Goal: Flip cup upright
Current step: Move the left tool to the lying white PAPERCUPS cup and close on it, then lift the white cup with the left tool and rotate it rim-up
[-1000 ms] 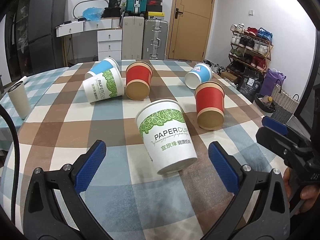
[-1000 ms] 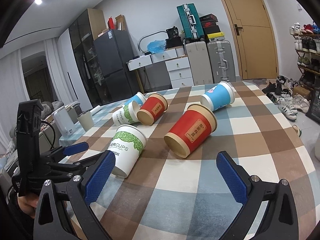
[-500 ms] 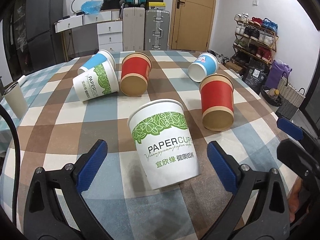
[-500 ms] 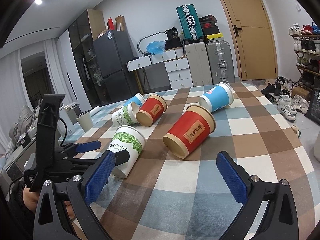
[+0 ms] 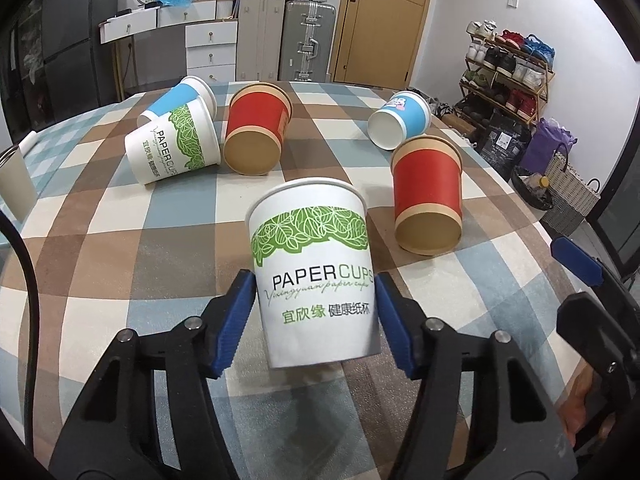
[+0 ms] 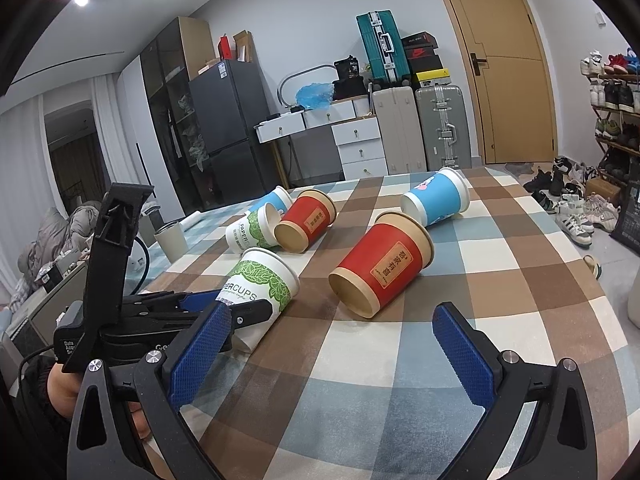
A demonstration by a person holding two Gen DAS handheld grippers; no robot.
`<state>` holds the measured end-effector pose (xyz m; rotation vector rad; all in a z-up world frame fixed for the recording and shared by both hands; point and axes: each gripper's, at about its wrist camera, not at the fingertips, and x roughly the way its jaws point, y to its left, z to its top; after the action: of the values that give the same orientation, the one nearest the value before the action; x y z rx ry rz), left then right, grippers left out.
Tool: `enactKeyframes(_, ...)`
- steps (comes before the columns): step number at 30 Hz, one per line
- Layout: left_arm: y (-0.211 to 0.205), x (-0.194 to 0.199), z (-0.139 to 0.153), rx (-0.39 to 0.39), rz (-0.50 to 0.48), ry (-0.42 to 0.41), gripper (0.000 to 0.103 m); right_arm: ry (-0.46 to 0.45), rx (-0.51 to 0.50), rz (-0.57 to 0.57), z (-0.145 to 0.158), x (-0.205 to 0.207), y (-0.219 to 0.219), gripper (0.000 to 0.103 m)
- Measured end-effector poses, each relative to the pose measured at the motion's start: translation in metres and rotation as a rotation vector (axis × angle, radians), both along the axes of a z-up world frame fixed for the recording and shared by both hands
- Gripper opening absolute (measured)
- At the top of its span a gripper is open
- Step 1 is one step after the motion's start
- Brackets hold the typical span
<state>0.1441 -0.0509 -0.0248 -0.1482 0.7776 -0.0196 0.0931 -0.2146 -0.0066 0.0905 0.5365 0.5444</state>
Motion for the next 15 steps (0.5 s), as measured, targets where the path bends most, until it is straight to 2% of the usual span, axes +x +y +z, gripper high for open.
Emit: enactKeyframes(15,0.014,-0.031,0.023,-0.027,0.031,-0.082,0.058,-0.014,0.0,0.029,0.001,-0.005,0.006,0.103)
